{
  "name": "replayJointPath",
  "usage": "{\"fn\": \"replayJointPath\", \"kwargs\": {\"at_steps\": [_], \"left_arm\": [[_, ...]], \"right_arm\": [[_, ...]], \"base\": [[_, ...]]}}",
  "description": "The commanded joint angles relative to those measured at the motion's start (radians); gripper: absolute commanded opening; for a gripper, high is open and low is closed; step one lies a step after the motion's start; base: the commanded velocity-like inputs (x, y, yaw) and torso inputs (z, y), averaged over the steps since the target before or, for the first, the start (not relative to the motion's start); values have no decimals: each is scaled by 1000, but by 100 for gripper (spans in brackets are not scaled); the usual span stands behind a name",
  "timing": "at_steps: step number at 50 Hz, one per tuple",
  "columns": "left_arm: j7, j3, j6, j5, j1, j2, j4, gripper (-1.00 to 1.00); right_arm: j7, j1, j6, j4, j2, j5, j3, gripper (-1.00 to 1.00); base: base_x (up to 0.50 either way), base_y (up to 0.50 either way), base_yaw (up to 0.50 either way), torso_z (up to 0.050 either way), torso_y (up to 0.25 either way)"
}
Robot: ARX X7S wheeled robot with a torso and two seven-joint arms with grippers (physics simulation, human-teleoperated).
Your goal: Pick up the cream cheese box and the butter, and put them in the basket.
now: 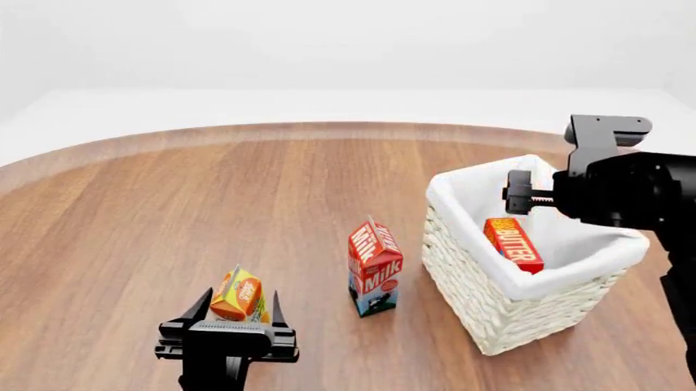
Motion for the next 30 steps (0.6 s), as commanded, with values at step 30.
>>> {"fn": "replayJointPath", "kwargs": {"at_steps": [30], "left_arm": [[0, 0, 0, 0, 0, 0, 0, 100]], "right_arm": [[406, -325, -51, -781, 258, 280, 236, 100]], "base": [[0, 0, 0, 0, 0]]}}
